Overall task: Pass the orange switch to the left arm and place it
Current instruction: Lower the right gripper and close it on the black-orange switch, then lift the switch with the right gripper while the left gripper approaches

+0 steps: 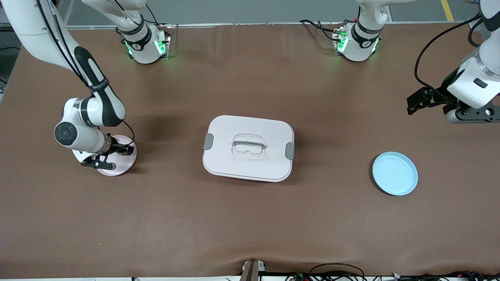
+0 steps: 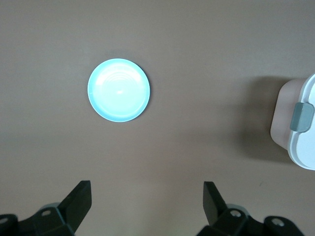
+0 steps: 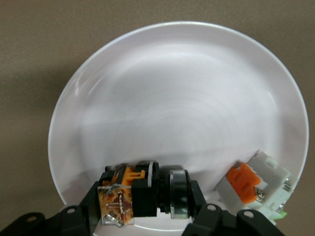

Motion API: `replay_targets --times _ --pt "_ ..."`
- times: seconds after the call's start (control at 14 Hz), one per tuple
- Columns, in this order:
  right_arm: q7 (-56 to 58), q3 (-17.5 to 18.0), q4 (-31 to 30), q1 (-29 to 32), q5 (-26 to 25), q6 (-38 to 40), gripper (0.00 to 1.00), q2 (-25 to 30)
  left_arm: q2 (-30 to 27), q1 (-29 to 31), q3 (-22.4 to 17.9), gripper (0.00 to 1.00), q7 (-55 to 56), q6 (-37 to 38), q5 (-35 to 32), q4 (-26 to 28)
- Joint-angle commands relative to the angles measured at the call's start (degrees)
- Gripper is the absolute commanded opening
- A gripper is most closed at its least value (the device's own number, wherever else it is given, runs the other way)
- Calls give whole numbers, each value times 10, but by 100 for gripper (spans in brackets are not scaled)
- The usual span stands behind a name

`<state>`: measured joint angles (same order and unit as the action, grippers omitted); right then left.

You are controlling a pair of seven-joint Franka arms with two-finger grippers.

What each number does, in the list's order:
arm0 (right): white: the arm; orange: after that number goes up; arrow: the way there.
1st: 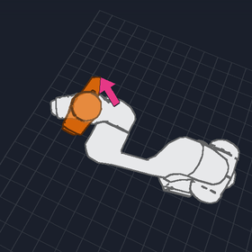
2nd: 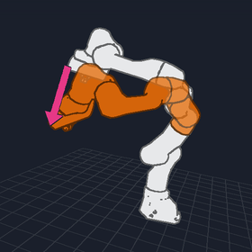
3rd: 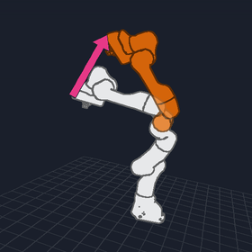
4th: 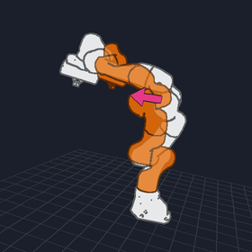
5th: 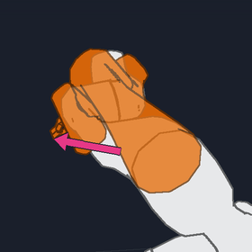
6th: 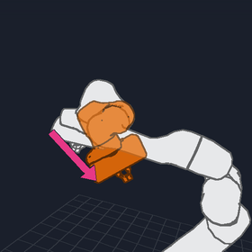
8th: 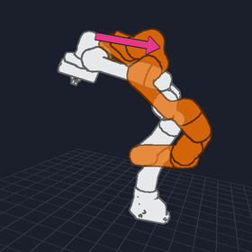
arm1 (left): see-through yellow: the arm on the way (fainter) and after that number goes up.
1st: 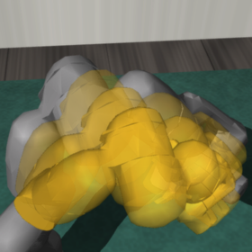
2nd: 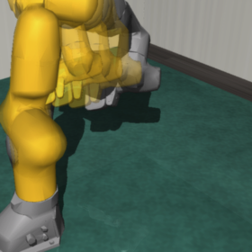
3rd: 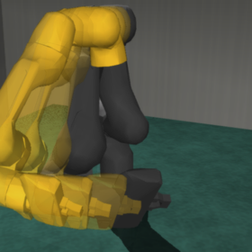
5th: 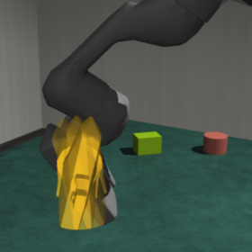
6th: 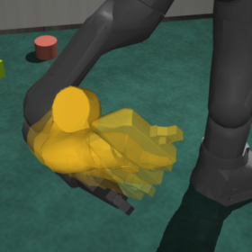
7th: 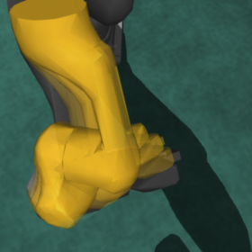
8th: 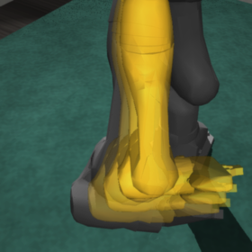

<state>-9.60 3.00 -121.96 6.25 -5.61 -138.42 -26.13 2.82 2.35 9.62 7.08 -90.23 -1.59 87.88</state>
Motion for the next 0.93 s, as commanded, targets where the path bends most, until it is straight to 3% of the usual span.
replay_targets --times 0.0,0.36,0.57,0.86 --pt "-2 5 8 3 -7 12 14 -2 -9 6 1 100 4 0 6 -4" --pt "-2 10 19 3 -7 88 14 56 -5 6 3 100 4 -4 9 -4" --pt "-14 11 71 -14 1 232 14 106 -10 3 4 100 3 -21 9 -3" --pt "-70 12 192 -52 25 415 14 116 -17 3 10 100 -9 -28 14 7"
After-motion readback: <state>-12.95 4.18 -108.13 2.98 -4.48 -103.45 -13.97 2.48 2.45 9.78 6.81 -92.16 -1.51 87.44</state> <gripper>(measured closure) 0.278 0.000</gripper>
